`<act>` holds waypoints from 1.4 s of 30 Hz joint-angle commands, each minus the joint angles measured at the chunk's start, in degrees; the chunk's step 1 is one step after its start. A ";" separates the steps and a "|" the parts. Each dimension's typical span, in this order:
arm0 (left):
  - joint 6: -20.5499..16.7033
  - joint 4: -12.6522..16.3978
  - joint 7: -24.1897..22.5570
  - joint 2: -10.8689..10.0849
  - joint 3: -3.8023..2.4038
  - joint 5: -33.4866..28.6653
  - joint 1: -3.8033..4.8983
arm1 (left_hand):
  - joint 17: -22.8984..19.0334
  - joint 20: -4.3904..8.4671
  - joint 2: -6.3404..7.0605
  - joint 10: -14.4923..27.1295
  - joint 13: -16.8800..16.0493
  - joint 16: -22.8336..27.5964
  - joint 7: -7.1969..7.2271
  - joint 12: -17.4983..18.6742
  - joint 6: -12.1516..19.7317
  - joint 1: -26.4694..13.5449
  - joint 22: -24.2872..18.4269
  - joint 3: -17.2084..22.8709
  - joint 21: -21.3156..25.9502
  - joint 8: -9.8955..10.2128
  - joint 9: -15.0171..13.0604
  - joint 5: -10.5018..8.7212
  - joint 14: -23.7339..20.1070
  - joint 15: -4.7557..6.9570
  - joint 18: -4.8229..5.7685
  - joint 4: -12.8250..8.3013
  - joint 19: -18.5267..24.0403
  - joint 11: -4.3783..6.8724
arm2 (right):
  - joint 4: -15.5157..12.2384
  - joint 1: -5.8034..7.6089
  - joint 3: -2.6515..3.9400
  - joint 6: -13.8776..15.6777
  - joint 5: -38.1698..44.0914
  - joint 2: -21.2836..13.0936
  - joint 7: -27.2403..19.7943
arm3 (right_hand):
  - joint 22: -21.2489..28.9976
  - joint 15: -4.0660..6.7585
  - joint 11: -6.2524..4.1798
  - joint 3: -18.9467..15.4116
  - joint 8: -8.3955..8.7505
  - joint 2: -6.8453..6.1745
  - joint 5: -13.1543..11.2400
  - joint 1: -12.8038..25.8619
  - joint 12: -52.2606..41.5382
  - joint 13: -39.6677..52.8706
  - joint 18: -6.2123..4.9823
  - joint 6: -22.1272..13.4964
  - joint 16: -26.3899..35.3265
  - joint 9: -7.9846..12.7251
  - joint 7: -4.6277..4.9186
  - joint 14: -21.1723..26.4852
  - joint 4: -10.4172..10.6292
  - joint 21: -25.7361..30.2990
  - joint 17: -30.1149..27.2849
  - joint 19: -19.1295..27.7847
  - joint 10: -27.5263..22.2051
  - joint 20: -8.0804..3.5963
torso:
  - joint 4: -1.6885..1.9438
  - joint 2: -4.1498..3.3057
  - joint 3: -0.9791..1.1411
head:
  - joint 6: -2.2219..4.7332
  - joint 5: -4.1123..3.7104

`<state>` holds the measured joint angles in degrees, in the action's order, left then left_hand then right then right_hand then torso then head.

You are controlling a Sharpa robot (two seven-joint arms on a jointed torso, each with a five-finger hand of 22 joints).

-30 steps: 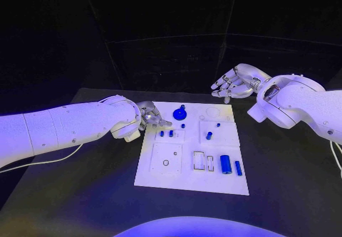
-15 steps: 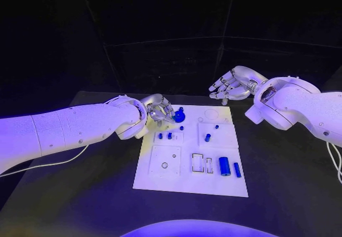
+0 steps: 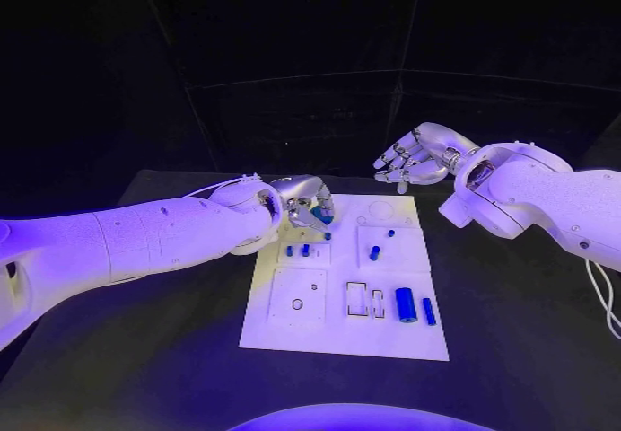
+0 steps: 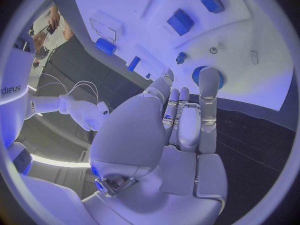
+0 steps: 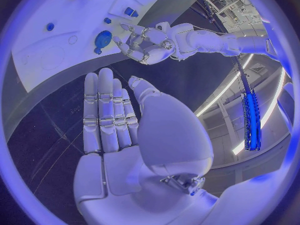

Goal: Assemble the parts on the task board

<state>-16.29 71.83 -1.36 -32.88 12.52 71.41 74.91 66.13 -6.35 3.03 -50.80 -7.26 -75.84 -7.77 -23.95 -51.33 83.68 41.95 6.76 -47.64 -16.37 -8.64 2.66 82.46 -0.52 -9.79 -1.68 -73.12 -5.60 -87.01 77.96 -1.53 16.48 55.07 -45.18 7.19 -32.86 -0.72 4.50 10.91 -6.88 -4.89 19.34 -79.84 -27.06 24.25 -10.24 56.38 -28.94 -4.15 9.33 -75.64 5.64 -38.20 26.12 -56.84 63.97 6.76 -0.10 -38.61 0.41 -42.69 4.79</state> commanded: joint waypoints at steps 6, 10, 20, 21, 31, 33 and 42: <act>5.13 -2.86 -0.84 2.91 0.12 8.92 -0.56 | 2.41 0.16 0.25 -1.07 1.38 -2.20 0.19 1.29 -1.62 -1.33 3.63 0.51 -3.59 1.41 1.13 0.09 1.48 0.05 0.99 -0.04 -2.37 0.23 | -0.09 0.11 0.03 1.22 0.15 0.31 -0.90 | 0.08 0.06 0.01 0.11 -0.23 0.03 0.35 0.11 -0.38 -0.09 -0.17 -0.24 0.27 -0.02 0.14 0.23 0.35 0.36 0.15 -0.04 -0.33 0.27 | -0.03 -0.02 -0.04 | -0.02 -0.09; 6.45 -3.88 -0.34 3.89 0.14 9.49 -0.68 | 2.40 0.26 0.24 -1.38 1.83 -2.45 0.30 1.64 -2.05 -1.56 5.44 0.64 -5.32 1.84 1.49 0.09 1.71 0.17 1.31 -0.07 -3.34 0.34 | -0.06 0.11 0.03 1.30 0.15 0.38 -0.93 | 0.08 0.06 0.01 0.11 -0.23 0.03 0.35 0.11 -0.38 -0.09 -0.17 -0.24 0.27 -0.02 0.14 0.23 0.35 0.36 0.15 -0.04 -0.33 0.27 | -0.02 -0.01 0.00 | -0.06 -0.16; 7.75 -5.59 0.71 5.34 0.13 10.27 -0.86 | 1.24 0.39 -0.42 -2.80 2.49 -2.18 0.23 1.99 -3.20 -1.50 8.22 1.43 -7.92 2.32 1.98 0.11 1.85 0.27 1.84 -0.18 -4.70 0.41 | 0.00 0.11 0.03 1.39 0.15 0.54 -0.99 | 0.09 0.08 -0.01 0.15 -0.27 0.04 0.39 0.01 -0.41 -0.10 -0.18 -0.20 0.27 -0.03 0.13 0.22 0.33 0.38 0.21 -0.06 -0.32 0.26 | 0.08 0.02 -0.02 | 0.03 -0.30; 7.79 -5.68 0.78 5.43 0.13 10.39 -0.90 | 1.10 0.40 -0.51 -3.03 2.58 -2.15 0.24 2.06 -3.38 -1.45 8.45 1.57 -8.13 2.37 2.04 0.11 1.89 0.28 1.88 -0.21 -4.82 0.42 | 0.02 0.11 0.03 1.40 0.15 0.55 -0.99 | 0.09 0.08 -0.01 0.15 -0.27 0.04 0.39 0.01 -0.41 -0.10 -0.18 -0.20 0.27 -0.03 0.13 0.22 0.33 0.38 0.21 -0.06 -0.32 0.26 | 0.06 0.02 -0.03 | 0.02 -0.34; 9.26 -6.46 1.54 6.10 0.12 10.78 -1.17 | 0.77 0.65 -1.20 -5.36 3.49 -2.34 0.35 3.08 -5.44 -1.22 10.01 3.35 -9.56 2.68 2.50 0.11 2.27 0.58 2.13 -0.55 -5.52 0.79 | 0.09 0.11 0.03 0.79 0.15 0.65 -1.04 | 0.09 0.08 -0.01 0.15 -0.27 0.04 0.39 0.01 -0.41 -0.10 -0.18 -0.20 0.27 -0.03 0.13 0.22 0.33 0.38 0.21 -0.06 -0.32 0.26 | 0.10 0.01 0.04 | -0.13 -0.32; 9.41 -6.59 1.61 6.16 0.12 10.79 -1.23 | 0.70 0.69 -1.23 -5.60 3.57 -2.35 0.37 3.31 -5.64 -1.27 10.15 3.60 -9.68 2.78 2.58 0.11 2.30 0.61 2.16 -0.58 -5.57 0.82 | 0.12 0.11 0.03 0.73 0.15 0.67 -1.04 | 0.09 0.08 -0.01 0.15 -0.27 0.04 0.39 0.01 -0.41 -0.10 -0.18 -0.20 0.27 -0.03 0.13 0.22 0.33 0.38 0.21 -0.06 -0.32 0.26 | 0.11 0.03 0.03 | -0.21 -0.34; 9.37 -7.04 1.89 6.32 0.12 10.81 -1.38 | 0.58 0.78 -1.45 -6.28 3.70 -2.45 0.33 4.27 -6.16 -1.43 10.48 4.70 -9.94 3.25 2.94 0.11 2.41 0.68 2.22 -0.65 -5.65 0.88 | 0.15 0.11 0.03 0.66 0.15 0.68 -1.03 | 0.10 0.08 0.00 0.12 -0.31 0.02 0.41 0.05 -0.45 -0.12 -0.19 -0.18 0.27 -0.04 0.14 0.22 0.39 0.40 0.28 -0.09 -0.33 0.27 | 0.07 0.06 0.02 | -0.35 -0.35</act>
<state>-7.73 64.90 -0.05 -26.61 12.62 81.65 73.55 66.79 -5.56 2.14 -56.83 -3.62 -78.05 -7.45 -19.87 -56.96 82.12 52.39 11.18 -57.38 -13.46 -5.75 2.66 83.96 -0.22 -7.97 -2.31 -78.31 -4.70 -86.82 77.96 -1.53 17.07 55.09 -44.54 6.73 -32.83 -0.72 4.50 11.08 -6.88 -4.89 19.56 -79.84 -27.28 24.21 -10.25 56.38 -28.94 -4.15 9.33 -75.64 5.81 -38.21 26.35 -56.84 63.97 6.76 -0.02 -38.58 0.42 -43.03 4.42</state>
